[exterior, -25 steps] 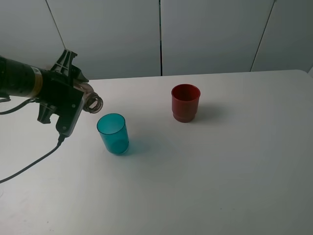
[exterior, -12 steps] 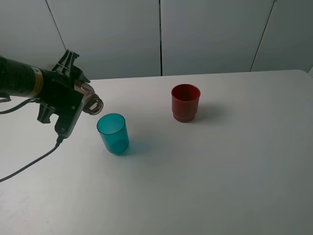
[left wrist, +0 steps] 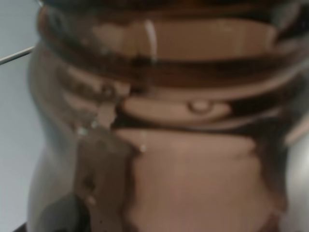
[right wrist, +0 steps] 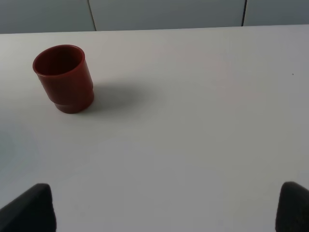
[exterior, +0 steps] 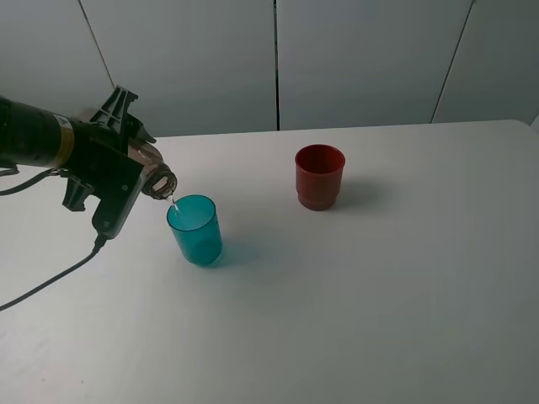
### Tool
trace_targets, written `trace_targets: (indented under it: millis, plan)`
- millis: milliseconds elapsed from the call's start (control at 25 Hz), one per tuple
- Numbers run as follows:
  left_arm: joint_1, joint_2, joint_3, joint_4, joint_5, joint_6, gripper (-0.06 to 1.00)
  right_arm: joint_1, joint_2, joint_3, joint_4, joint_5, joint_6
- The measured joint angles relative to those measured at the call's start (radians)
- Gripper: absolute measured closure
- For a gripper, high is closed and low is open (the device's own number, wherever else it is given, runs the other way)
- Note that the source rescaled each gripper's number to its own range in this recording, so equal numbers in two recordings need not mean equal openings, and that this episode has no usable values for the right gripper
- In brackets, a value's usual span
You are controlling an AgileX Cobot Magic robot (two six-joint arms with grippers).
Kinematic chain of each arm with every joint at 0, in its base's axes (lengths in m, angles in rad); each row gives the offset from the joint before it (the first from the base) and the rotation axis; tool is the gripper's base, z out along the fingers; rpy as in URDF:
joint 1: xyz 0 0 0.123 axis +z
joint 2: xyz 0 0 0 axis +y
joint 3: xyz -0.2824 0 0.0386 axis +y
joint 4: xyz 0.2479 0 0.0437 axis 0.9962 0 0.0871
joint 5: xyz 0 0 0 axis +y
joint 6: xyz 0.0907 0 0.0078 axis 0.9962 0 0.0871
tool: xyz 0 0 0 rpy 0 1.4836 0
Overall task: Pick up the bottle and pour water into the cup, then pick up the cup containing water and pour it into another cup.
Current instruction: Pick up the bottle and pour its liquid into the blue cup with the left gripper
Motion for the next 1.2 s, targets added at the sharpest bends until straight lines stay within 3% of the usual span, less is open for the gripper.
trace_targets:
  millis: [1200]
  plan:
    - [0.000,0.000,-0.019,0.000,0.016,0.022,0.94,0.000,0.000,0.000,0.000,0.000,0.000]
